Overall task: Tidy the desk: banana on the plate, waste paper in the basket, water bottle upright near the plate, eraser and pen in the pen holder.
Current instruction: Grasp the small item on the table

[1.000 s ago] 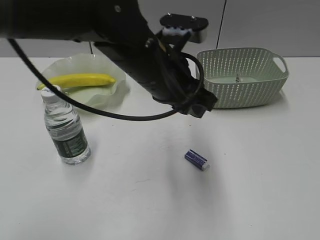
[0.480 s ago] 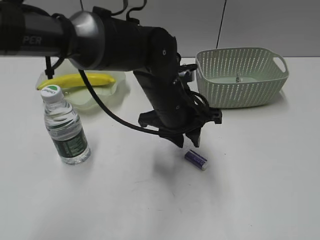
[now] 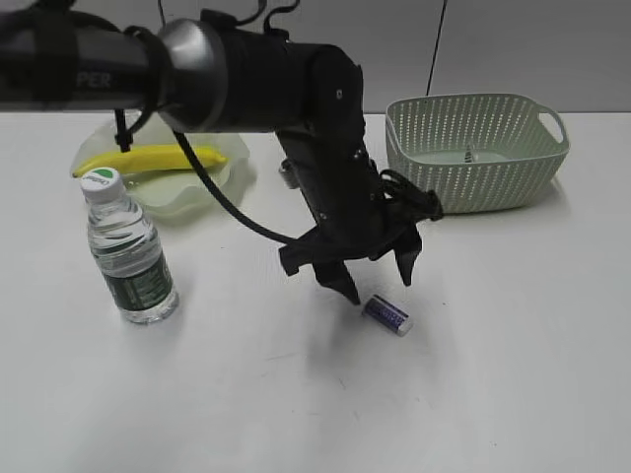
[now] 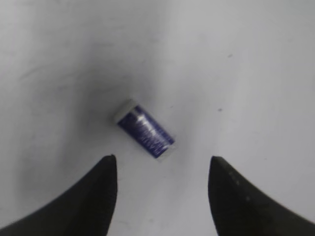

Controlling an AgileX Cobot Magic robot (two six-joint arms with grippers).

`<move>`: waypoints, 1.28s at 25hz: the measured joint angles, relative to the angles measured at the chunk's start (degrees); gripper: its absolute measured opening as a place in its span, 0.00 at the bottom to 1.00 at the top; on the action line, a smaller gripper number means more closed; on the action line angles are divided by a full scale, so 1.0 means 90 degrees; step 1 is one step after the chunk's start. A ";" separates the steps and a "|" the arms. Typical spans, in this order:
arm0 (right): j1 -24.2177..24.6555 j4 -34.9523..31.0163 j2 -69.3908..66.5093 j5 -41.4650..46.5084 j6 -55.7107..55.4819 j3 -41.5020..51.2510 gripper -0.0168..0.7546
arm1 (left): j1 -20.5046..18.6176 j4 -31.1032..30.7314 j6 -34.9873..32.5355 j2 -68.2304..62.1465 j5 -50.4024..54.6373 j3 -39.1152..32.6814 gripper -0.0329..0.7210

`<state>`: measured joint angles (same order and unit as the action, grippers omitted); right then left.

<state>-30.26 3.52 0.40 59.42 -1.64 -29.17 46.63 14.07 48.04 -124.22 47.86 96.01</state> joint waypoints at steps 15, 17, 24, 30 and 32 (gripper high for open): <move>0.0000 0.0000 0.0000 0.0000 0.0000 0.0000 0.52 | 0.0021 0.0047 0.0936 -0.1418 0.1647 0.1759 0.63; 0.0000 0.0000 0.0000 0.0000 0.0000 0.0000 0.52 | 0.0021 0.0047 0.0948 -0.1564 0.1765 0.1945 0.63; 0.0000 0.0000 0.0000 0.0000 0.0000 0.0000 0.52 | 0.0021 0.0047 0.0976 -0.1800 0.1907 0.2131 0.63; 0.0000 0.0000 0.0000 0.0000 0.0000 0.0000 0.52 | 0.0021 0.0049 0.1011 -0.1822 0.1787 0.2146 0.59; 0.0000 0.0000 0.0000 0.0000 0.0000 0.0000 0.52 | 0.0021 0.0049 0.1017 -0.1843 0.1855 0.2159 0.53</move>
<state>-30.26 3.52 0.40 59.42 -1.64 -29.17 46.82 14.52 57.19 -140.81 64.55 115.44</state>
